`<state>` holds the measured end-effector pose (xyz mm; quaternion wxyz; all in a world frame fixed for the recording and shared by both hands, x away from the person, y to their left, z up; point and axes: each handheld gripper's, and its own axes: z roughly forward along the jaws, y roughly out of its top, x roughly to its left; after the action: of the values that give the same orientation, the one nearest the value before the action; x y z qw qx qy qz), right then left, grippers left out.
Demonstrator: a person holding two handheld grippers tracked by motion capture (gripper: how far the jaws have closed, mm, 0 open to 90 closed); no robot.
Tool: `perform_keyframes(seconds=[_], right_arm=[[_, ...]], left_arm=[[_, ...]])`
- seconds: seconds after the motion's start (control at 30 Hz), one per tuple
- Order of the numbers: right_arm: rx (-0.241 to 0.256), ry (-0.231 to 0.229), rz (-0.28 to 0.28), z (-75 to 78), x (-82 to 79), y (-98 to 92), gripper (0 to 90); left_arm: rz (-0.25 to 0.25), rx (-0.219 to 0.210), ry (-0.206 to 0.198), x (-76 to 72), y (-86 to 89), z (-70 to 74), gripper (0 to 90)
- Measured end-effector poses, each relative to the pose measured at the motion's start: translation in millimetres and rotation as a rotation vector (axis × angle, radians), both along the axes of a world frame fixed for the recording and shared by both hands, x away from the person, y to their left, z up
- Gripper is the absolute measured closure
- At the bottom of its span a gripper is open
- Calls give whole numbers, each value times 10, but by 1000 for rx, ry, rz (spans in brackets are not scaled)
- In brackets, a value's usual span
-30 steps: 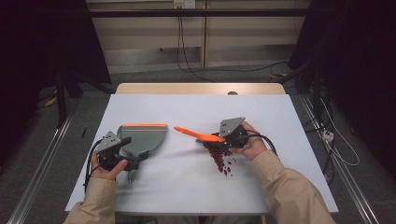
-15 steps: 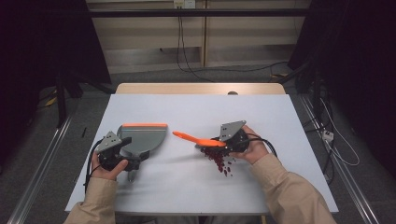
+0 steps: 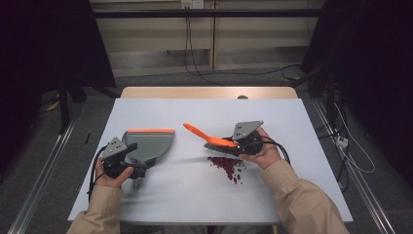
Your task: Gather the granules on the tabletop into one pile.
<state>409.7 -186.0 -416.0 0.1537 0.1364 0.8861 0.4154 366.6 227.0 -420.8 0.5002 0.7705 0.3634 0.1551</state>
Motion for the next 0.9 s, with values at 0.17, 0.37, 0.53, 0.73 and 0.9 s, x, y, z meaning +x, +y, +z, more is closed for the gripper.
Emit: perform_keyframes(seconds=[0.17,0.37,0.53,0.73,0.9], right_arm=[[-55,3,-56,-27,16,-117,711],[-32,36,-70,-99,-36,-83,711],[-8,48,-36,-99,-80,13,711],[0,36,-31,-58,-73,36,711],[39,20,-75,103,-30,-89,711]], left_arm=[[-1,-3,0,-4,-4,3,53],[-1,-2,1,-3,-10,1,53],[-6,0,2,-5,-14,0,53],[-3,-4,2,-7,-10,1,53],[-2,-5,2,-4,-12,0,53]])
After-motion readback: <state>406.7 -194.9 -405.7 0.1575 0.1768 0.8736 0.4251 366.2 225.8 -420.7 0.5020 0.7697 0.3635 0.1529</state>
